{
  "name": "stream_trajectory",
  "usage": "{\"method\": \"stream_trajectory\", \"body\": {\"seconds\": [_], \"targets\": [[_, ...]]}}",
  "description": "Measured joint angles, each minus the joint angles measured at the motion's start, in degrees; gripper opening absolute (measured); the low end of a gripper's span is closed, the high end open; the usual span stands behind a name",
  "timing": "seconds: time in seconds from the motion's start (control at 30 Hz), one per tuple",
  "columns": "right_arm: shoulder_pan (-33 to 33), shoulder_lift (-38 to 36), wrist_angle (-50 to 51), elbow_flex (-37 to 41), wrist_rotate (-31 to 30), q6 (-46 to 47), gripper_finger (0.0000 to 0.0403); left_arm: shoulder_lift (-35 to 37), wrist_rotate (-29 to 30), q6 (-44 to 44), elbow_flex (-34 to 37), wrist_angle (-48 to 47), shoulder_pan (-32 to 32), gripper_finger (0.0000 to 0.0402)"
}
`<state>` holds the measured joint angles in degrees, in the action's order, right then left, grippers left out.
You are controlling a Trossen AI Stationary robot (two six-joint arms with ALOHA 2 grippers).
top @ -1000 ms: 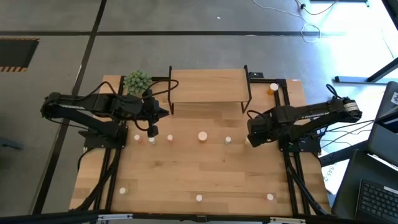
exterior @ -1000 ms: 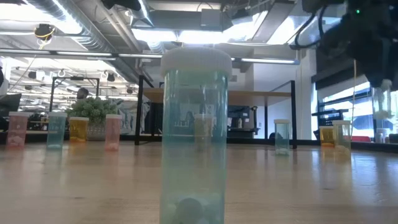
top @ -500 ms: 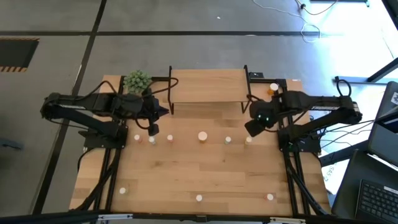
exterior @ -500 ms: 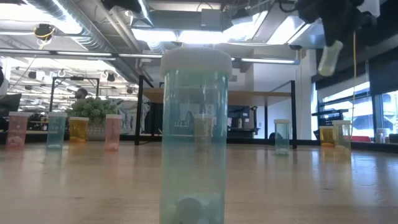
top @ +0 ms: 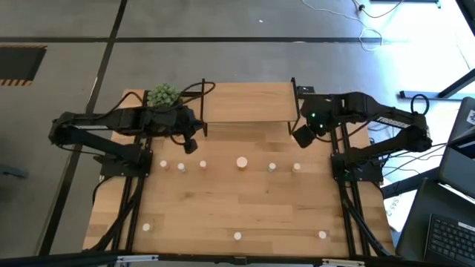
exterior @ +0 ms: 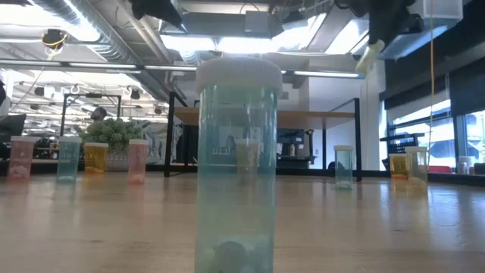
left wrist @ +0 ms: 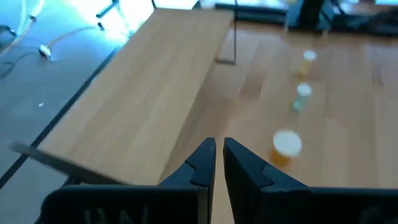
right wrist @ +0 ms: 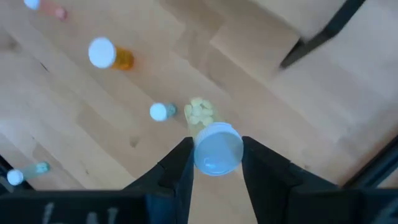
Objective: Pick and place medicine bottles onto shelf by color
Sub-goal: Put the right yellow medicine bottle on the shelf
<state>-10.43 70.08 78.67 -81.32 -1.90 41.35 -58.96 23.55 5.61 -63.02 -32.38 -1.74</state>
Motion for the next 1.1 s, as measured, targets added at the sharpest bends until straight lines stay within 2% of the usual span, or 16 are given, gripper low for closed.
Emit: {"method": "stream_trajectory", "body": {"seconds": [0.3, 0.67, 0.83, 1.1], "targets": [[-6.0, 4.6, -0.8, -7.3, -1.1, -10.6, 0.0123, -3.7, 0.0, 0.0, 0.1, 5.3, -4.0, 0.0027], [-15.4, 16.6, 1.6, -24.7, -3.6, -26.6, 0.0123, -3.7, -0.6, -0.2, 0.1, 8.3, -4.6, 0.0028], [-20.1, 21.8, 4.2, -31.7, -3.7, -30.8, 0.0123, -3.7, -0.7, -0.2, 0.1, 8.5, -4.6, 0.0027], [-25.3, 30.2, 5.5, -37.9, -3.6, -34.8, 0.0123, -3.7, -0.7, -0.2, 0.1, 8.5, -4.6, 0.0028]]}}
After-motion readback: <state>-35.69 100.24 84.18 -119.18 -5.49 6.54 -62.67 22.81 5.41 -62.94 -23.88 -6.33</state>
